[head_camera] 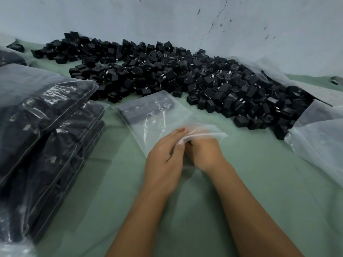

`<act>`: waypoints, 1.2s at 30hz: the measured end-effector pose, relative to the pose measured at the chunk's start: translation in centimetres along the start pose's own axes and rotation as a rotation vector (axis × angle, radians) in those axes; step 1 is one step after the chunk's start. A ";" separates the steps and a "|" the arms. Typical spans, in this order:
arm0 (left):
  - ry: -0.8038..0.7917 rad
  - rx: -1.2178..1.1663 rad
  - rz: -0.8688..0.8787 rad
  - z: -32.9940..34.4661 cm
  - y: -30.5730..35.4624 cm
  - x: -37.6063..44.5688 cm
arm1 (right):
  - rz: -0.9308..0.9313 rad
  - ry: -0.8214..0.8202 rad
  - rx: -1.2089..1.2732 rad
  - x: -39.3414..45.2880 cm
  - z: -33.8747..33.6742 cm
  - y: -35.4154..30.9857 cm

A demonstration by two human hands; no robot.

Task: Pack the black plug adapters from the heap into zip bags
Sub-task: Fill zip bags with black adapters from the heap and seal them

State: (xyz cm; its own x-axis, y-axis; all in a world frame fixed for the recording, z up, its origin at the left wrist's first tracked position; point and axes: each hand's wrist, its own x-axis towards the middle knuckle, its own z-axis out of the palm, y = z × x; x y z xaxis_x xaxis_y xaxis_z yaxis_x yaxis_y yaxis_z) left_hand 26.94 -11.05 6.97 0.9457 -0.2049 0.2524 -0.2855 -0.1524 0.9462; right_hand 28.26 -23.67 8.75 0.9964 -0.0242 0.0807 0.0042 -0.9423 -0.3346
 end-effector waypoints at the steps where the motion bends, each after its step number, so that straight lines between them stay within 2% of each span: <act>1: -0.013 -0.023 -0.061 0.0 -0.2 0.1 | -0.042 0.143 0.005 -0.6 0.3 0.6; 3: -0.040 -0.013 -0.143 -0.1 -0.5 0.2 | -0.118 0.387 0.002 -2.1 0.4 1.1; 5: -0.062 0.026 -0.151 -0.3 -0.8 0.2 | -0.219 0.704 0.072 -2.7 -0.3 1.5; 6: -0.072 0.037 -0.145 -0.3 -0.7 0.1 | -0.219 0.848 0.088 -2.8 -0.8 1.9; 8: -0.092 0.064 -0.134 -0.5 -0.6 0.0 | -0.085 0.997 0.135 -3.1 -1.4 3.2; 10: -0.107 0.099 -0.125 -0.5 -0.2 -0.2 | 0.166 0.984 0.242 -3.2 -1.5 5.4; 13: -0.117 0.147 -0.115 -0.4 0.1 -0.3 | 0.558 0.776 0.258 -3.1 -1.8 8.7; 16: -0.127 0.172 -0.092 -0.4 0.0 -0.4 | 0.752 0.547 0.202 -2.4 -2.0 9.7; 19: -0.122 0.192 -0.097 -0.4 -0.3 -0.2 | 0.781 0.428 0.096 -1.8 -2.1 10.6; 23: -0.129 0.242 -0.102 -0.2 -0.3 0.0 | 0.730 0.349 -0.097 -1.3 -2.5 11.9; 25: -0.143 0.273 -0.087 -0.1 -0.3 0.0 | 0.694 0.439 -0.070 -1.3 -2.4 11.9; 27: -0.150 0.300 -0.077 -0.1 -0.3 0.1 | 0.668 0.653 0.093 -1.7 -2.2 12.0; 29: -0.150 0.304 -0.065 -0.1 -0.4 0.2 | 0.695 0.773 0.221 -2.0 -2.3 12.3; 32: -0.152 0.294 -0.044 0.0 -0.6 0.2 | 0.721 0.737 0.298 -2.1 -2.4 12.6; 36: -0.152 0.271 -0.040 0.0 -0.7 0.3 | 0.655 0.634 0.224 -1.9 -2.0 13.1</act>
State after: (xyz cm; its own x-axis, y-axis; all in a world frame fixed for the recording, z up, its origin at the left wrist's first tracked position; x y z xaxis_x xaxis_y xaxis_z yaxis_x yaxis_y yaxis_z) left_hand 27.40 -10.99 6.34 0.9288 -0.3325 0.1636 -0.2988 -0.4111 0.8612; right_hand 26.29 -36.60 6.12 0.5743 -0.7666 0.2872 -0.4594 -0.5921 -0.6621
